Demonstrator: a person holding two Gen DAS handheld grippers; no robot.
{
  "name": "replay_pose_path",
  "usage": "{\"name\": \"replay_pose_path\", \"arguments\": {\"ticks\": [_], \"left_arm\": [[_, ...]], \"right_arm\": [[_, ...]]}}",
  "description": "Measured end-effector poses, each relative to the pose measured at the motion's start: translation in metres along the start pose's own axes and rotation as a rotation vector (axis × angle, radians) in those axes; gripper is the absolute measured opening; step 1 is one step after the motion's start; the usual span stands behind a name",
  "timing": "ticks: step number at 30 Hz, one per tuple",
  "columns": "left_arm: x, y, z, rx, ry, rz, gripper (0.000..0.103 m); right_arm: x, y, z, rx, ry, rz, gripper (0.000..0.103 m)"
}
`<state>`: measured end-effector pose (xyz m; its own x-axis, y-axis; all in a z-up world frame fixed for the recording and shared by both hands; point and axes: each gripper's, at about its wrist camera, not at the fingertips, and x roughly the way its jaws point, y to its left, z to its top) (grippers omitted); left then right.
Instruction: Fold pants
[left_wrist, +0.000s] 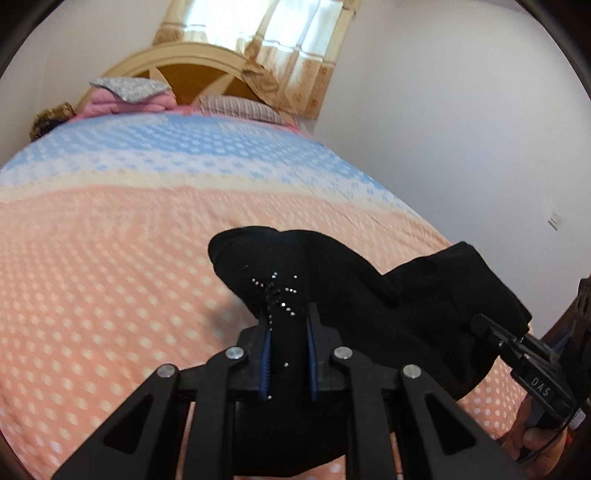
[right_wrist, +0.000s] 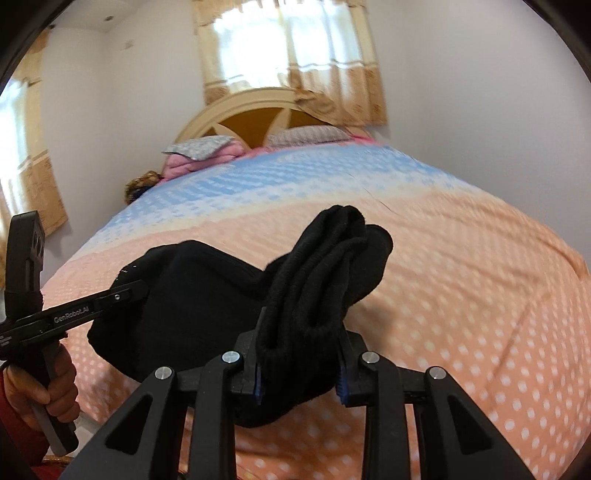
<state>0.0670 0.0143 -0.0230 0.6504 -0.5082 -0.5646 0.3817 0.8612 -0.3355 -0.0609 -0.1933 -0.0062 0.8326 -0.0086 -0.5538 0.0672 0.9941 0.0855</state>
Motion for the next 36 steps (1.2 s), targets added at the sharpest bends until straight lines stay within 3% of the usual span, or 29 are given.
{"name": "replay_pose_path", "arguments": {"ticks": [4, 10, 17, 23, 25, 27, 29, 31, 33, 34, 36], "left_arm": [[-0.013, 0.029, 0.014, -0.037, -0.049, 0.045, 0.016], [-0.032, 0.09, 0.043, -0.087, -0.122, 0.181, 0.016], [-0.024, 0.169, 0.099, -0.081, -0.195, 0.403, 0.016], [0.013, 0.236, 0.123, -0.1, -0.174, 0.508, 0.016], [0.026, 0.257, 0.117, -0.125, -0.122, 0.534, 0.016], [0.05, 0.286, 0.104, -0.192, -0.019, 0.551, 0.016], [0.064, 0.305, 0.09, -0.249, 0.067, 0.563, 0.024], [0.06, 0.314, 0.078, -0.284, 0.077, 0.554, 0.047], [0.047, 0.315, 0.073, -0.267, 0.076, 0.559, 0.066], [0.037, 0.314, 0.071, -0.257, 0.073, 0.572, 0.069], [0.015, 0.319, 0.076, -0.251, 0.047, 0.593, 0.07]], "right_arm": [[0.01, 0.025, 0.022, -0.041, -0.025, 0.063, 0.03], [0.051, 0.086, 0.069, -0.161, -0.053, 0.187, 0.029], [0.147, 0.177, 0.129, -0.248, -0.072, 0.346, 0.029], [0.256, 0.231, 0.148, -0.267, -0.01, 0.428, 0.03], [0.294, 0.243, 0.143, -0.285, 0.04, 0.424, 0.03], [0.327, 0.249, 0.136, -0.303, 0.116, 0.408, 0.03], [0.361, 0.252, 0.123, -0.308, 0.235, 0.373, 0.031], [0.375, 0.239, 0.122, -0.235, 0.291, 0.382, 0.039], [0.38, 0.225, 0.126, -0.167, 0.343, 0.405, 0.054], [0.382, 0.214, 0.128, -0.123, 0.387, 0.423, 0.054], [0.375, 0.191, 0.13, -0.042, 0.393, 0.469, 0.055]]}}
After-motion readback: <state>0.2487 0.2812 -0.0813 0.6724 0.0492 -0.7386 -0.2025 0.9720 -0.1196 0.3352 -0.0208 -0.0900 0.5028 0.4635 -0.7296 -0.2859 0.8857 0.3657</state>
